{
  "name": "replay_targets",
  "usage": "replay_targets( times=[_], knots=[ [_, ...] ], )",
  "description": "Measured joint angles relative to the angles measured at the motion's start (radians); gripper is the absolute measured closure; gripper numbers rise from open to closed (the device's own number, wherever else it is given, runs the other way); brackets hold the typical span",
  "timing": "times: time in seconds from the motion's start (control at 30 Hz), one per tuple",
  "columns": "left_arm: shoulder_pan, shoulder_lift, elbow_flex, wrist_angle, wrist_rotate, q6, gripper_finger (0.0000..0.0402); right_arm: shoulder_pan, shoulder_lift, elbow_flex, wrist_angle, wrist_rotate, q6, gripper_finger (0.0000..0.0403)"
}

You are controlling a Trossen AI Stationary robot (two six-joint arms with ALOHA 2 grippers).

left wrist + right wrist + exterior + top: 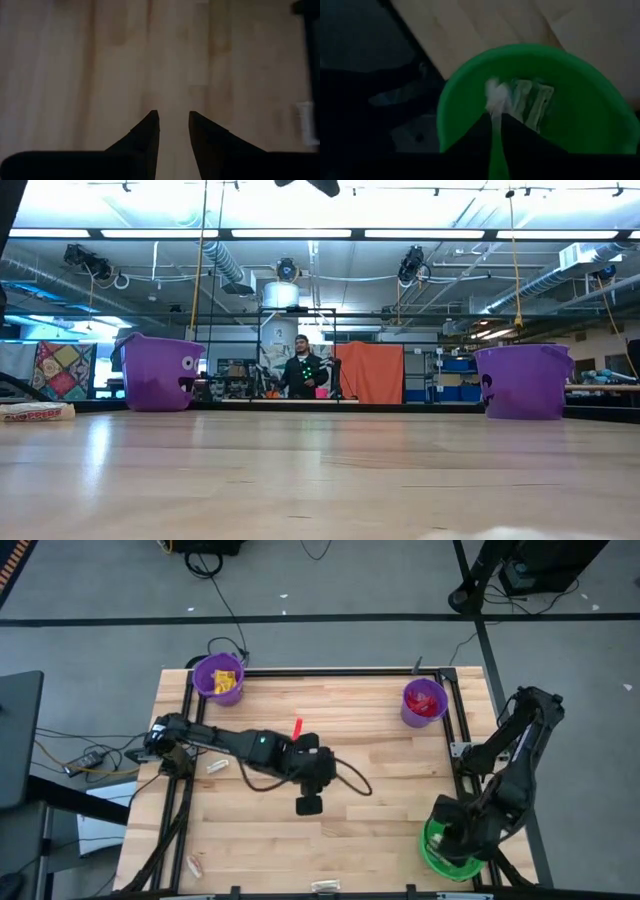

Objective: Sort candy by brand, put in halloween buckets
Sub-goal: Put the white chocolate bar into the green bucket

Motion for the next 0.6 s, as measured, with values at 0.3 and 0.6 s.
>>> replay_targets(
  times=[0.3,0.6],
  knots=[
    [-0.013,0.0,0.0,0.007,-0.014,-0.043,0.0291,-0.002,0.131,0.0,-0.024,-0.047,0.081,0.0265],
    [-0.012,0.0,-0.028,-0.215,-0.192,-0.066,0.0291,-0.003,0.117,0.048,-0.027,-0.12,0.156,0.0243]
  ],
)
